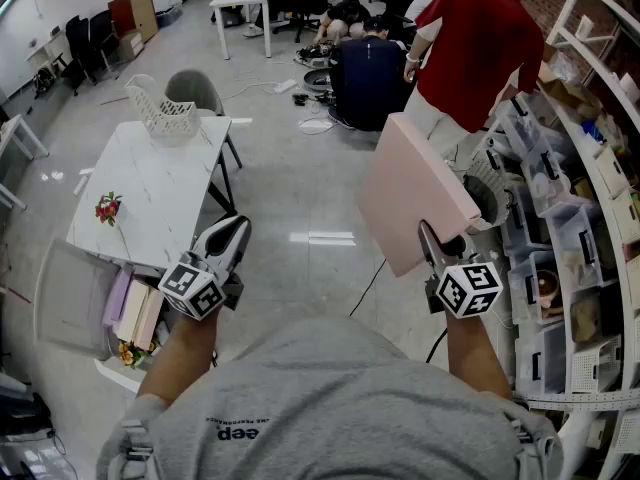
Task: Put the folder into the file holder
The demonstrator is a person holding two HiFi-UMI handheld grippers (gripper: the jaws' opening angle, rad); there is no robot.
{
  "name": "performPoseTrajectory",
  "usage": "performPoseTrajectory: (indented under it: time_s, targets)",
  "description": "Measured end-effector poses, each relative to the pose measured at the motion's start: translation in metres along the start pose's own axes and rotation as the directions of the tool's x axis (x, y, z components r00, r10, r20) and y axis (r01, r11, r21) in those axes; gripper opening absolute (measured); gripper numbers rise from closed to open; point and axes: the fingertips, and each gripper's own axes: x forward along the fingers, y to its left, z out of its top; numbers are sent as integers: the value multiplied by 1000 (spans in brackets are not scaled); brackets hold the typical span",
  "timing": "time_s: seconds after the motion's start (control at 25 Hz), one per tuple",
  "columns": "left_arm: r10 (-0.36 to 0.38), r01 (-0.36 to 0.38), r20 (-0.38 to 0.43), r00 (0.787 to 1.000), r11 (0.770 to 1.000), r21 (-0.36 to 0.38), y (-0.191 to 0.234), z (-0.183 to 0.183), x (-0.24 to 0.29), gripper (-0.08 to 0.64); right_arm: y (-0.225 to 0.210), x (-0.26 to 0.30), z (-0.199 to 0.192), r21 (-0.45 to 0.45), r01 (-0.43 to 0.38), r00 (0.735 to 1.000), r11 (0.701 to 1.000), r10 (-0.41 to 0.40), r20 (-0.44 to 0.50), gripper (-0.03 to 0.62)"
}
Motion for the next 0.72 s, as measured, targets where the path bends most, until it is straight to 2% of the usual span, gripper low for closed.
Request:
performPoseTrajectory:
  time_s: [0.72]
  targets:
    - [-7,7,-23,1000,1000,7,-20,-6,29,83,-25,3,0,38,-28,1000,999,27,10,137]
